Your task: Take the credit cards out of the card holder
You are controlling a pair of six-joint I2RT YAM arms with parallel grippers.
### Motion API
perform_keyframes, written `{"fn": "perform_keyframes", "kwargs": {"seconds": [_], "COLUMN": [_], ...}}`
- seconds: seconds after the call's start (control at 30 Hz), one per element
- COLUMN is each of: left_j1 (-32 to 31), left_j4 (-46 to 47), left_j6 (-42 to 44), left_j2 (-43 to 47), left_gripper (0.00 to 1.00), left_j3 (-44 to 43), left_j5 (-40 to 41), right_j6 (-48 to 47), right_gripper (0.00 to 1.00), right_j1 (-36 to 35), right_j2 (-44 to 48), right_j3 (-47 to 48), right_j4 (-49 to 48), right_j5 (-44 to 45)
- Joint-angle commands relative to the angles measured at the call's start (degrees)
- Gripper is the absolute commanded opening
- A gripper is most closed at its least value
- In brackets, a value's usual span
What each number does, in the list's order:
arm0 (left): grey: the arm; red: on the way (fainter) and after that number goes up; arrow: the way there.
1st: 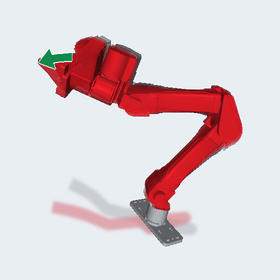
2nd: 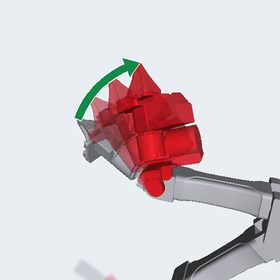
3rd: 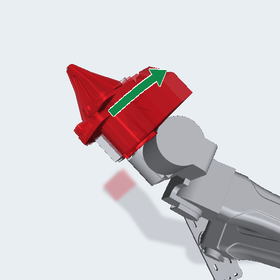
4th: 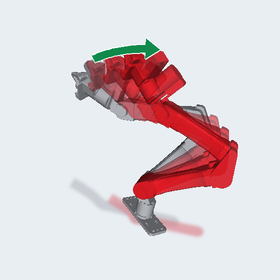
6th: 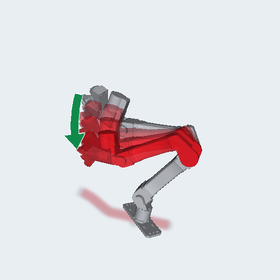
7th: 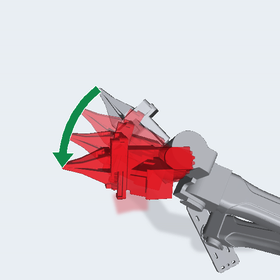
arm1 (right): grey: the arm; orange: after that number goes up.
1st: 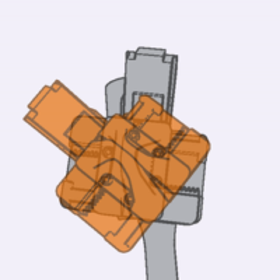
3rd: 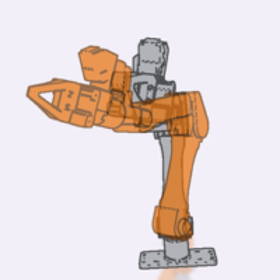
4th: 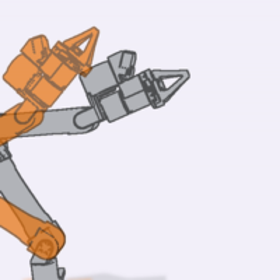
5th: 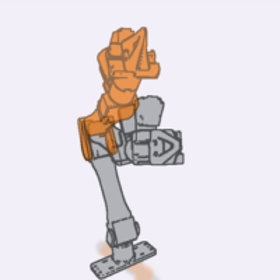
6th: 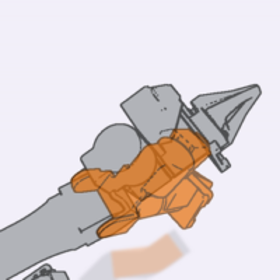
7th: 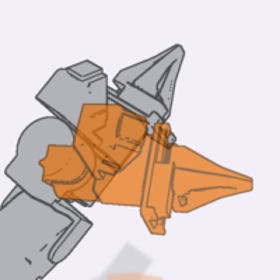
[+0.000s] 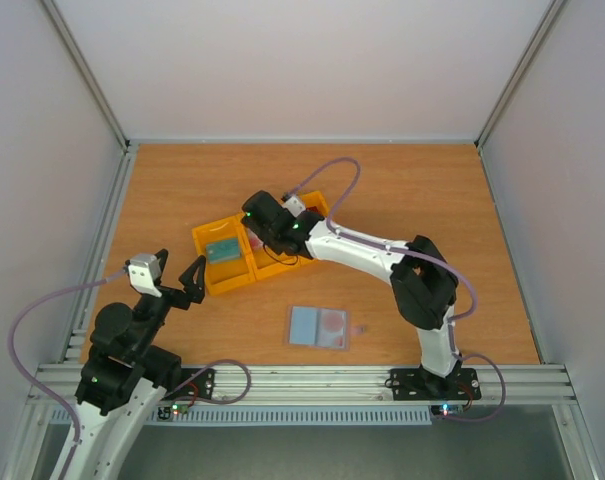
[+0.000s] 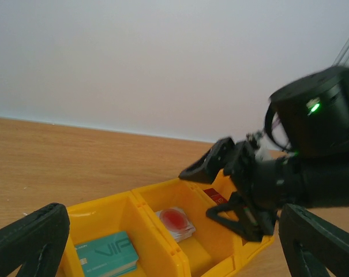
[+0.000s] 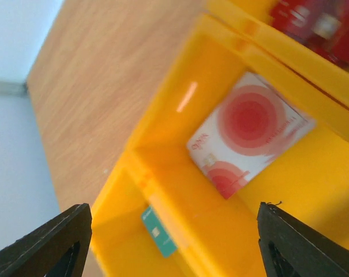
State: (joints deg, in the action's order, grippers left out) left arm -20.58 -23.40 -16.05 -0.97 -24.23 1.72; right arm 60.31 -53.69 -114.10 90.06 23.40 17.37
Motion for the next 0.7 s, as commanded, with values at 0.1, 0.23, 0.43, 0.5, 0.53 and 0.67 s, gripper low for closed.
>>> {"fn": "perform_keyframes", "kwargs": {"seconds": [0.1, 0.23, 0.43, 0.5, 0.53, 0.67], "left_j1": [0.25, 0.23, 0.18, -0.45, -1.31, -8.04], "left_j4": [3.92, 4.71, 4.92, 5.17, 4.71, -3.21], "left_j6": [-0.15, -0.70, -2.17, -4.28, -5.31, -3.07], "left_j2": [0.20, -4.22, -17.57, -23.45, -26.70, -40.91], "left_gripper": [0.99, 0.99, 0.94, 0.91, 0.90, 0.84], "left_j3": [1.01, 0.72, -2.72, -3.54, -4.07, -7.98], "left_j5": [-3.36, -8.50, -27.47, -33.52, -35.06, -31.61], "right_j6": [-42.38, -49.71, -45.72, -44.04, -43.87, -43.89], "right_gripper": [0.80, 0.82, 0.80, 0.76, 0.73, 0.57], "right_j1": [-0.27, 0.37, 0.76, 1.16, 1.54, 3.34], "right_j2": [10.84, 18.06, 25.70, 28.43, 29.26, 29.70], "right_j3": [11.94, 7.64, -11.81, -19.91, -23.20, -31.64], "right_j4": [19.35, 35.32, 44.88, 39.66, 37.47, 29.55], "right_j5": [-4.47, -8.34, -15.03, -18.75, -20.50, -24.45]}}
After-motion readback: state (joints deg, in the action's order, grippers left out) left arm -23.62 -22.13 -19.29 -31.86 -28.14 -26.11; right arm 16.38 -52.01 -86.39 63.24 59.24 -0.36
